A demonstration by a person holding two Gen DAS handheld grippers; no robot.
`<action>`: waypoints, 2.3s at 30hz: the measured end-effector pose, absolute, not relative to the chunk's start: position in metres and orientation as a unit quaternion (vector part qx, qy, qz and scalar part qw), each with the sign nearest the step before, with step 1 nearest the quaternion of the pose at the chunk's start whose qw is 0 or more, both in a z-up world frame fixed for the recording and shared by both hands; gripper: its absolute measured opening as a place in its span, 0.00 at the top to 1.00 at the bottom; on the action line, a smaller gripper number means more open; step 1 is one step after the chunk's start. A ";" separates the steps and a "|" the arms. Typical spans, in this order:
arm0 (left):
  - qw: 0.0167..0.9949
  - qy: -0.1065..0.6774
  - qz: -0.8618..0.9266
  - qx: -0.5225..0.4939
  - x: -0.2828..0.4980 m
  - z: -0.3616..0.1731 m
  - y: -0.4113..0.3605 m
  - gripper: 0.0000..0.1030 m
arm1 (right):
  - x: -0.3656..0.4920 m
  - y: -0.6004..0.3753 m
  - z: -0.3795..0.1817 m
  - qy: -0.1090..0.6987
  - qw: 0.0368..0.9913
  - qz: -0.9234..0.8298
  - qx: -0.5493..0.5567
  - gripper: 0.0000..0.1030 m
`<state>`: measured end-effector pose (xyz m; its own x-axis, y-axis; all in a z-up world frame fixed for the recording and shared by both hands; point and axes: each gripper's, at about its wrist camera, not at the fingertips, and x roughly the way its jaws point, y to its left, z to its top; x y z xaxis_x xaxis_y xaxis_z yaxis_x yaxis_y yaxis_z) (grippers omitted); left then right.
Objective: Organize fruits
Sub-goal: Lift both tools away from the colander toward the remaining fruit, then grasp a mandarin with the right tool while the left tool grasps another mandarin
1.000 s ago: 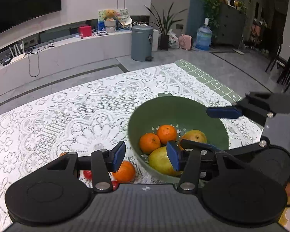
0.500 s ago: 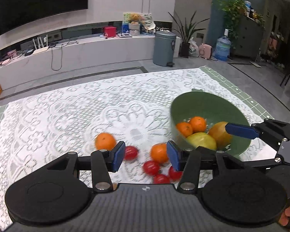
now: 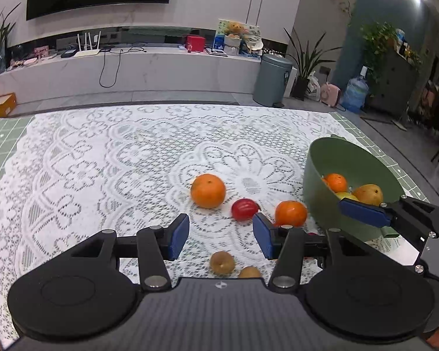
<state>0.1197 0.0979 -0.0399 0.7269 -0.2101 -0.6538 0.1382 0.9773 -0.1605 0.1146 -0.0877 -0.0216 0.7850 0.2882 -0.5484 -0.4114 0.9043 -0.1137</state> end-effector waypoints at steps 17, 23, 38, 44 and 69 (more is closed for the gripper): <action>0.921 0.374 -0.102 -0.042 0.136 -0.070 0.101 0.42 | 0.129 -0.062 -0.053 0.280 0.928 0.170 -0.177 0.58; 0.920 0.372 -0.125 -0.027 0.158 -0.070 0.096 0.42 | 0.144 -0.057 -0.053 0.285 0.911 0.152 -0.256 0.65; 0.911 0.380 -0.159 -0.024 0.210 -0.086 0.102 0.43 | 0.192 -0.076 -0.031 0.351 0.783 0.311 -0.407 0.66; 0.908 0.384 -0.168 -0.006 0.216 -0.093 0.097 0.43 | 0.198 -0.066 -0.035 0.357 0.720 0.348 -0.483 0.66; 0.900 0.401 -0.161 -0.055 0.231 -0.110 0.101 0.48 | 0.226 -0.041 -0.062 0.419 0.636 0.365 -0.536 0.64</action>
<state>0.2307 0.1012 -0.1095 0.6266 -0.3333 -0.7045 0.2453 0.9423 -0.2277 0.2262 -0.0414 -0.0620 0.3822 0.0144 -0.9240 -0.9129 0.1606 -0.3752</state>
